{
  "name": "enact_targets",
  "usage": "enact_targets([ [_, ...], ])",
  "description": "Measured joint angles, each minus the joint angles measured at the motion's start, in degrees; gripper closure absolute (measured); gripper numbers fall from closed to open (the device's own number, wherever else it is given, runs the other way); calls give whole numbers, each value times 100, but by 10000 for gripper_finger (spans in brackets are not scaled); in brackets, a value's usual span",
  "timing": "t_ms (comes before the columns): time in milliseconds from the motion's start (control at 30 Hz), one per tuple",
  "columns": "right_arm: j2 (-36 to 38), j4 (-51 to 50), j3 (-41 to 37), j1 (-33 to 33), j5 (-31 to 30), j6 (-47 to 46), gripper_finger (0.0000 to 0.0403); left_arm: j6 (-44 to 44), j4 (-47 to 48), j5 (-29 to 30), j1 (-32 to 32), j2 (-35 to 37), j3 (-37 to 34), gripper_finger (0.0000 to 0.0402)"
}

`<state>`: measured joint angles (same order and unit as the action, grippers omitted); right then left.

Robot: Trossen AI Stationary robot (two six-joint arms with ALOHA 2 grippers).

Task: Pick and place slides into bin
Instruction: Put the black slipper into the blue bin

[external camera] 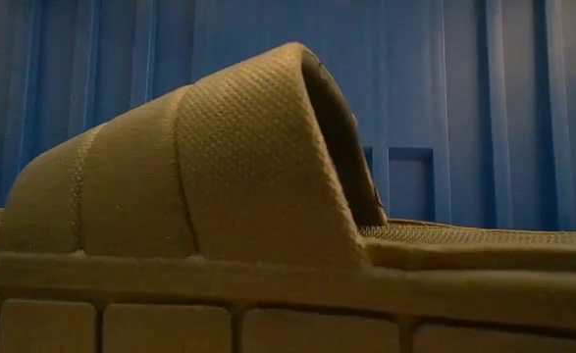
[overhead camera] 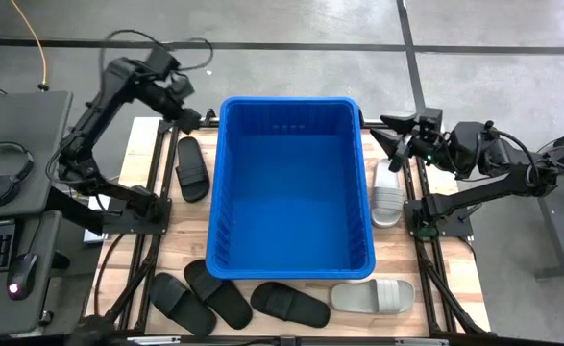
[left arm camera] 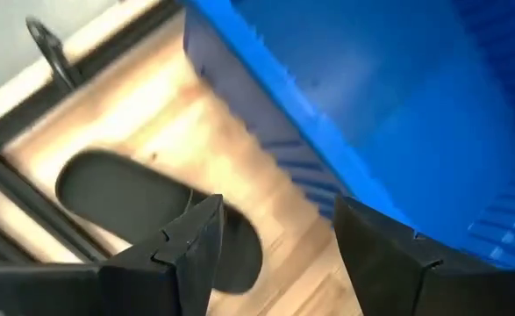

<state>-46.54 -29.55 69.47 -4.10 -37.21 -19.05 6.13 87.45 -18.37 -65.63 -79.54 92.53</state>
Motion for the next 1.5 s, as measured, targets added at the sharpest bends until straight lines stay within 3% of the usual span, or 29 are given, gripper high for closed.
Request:
enact_targets([
  [233,0,-70,0,-2,183,-127,142,-113,-9,187,510,-375,-429,195],
  [467,0,-158,0,-2,323,-257,142,145,-31,-54,248,-403,-757,195],
  [567,0,-165,0,-2,323,-256,142,-86,-46,-355,10,-399,-845,195],
  [733,0,-269,0,-2,323,-251,142,-369,-25,-313,-263,-403,-993,195],
  [1067,0,-436,0,-2,324,-330,142,-688,257,-387,-154,-1183,-1014,195],
  [1333,0,-473,0,0,362,-439,142,-1167,257,-25,-73,-1597,-1014,195],
  [1500,0,-487,0,-2,363,-437,142,-627,257,11,-78,-1651,-1014,195],
])
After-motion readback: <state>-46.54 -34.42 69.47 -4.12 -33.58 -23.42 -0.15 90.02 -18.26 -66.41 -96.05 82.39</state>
